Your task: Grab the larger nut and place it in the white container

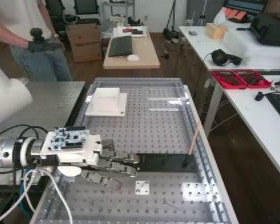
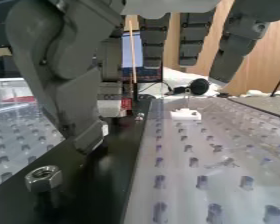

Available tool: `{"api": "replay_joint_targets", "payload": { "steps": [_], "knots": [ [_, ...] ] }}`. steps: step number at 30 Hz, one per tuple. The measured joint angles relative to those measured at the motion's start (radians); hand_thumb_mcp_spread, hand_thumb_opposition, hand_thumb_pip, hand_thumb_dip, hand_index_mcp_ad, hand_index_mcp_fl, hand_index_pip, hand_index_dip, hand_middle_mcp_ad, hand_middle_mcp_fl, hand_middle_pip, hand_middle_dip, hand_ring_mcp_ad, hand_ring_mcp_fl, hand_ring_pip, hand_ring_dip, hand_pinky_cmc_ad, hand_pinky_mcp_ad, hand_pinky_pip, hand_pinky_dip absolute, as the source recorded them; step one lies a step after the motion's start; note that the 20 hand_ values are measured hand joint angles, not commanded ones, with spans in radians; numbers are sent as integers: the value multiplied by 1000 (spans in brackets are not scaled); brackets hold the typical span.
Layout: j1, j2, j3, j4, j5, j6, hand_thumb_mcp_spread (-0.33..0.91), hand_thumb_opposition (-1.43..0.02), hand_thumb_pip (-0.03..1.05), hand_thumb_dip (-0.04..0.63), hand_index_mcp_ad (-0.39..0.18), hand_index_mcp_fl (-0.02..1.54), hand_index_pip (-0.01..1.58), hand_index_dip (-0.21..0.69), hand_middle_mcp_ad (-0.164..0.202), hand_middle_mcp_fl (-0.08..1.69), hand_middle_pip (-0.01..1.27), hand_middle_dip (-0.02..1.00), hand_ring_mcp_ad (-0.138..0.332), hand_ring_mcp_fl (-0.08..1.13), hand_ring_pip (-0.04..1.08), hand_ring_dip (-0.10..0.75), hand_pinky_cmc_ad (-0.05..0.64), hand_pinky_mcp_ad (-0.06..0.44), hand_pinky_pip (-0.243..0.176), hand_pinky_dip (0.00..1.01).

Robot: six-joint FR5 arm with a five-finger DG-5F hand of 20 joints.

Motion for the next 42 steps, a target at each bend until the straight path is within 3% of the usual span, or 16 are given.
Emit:
{"api": "replay_joint_targets", "payload": {
  "steps": [32, 42],
  "knots": [
    [1, -4, 8, -12, -4, -6, 374, -923, 712, 178, -188, 152, 1553, 31, 70, 2, 138, 178, 164, 0, 168, 124, 365, 305, -106, 595],
    [-3, -11, 16, -6, -18, -2, 387, -923, 700, 176, -180, 314, 1520, 16, 70, 2, 138, 180, 161, 0, 168, 124, 365, 304, -106, 593]
  ]
}}
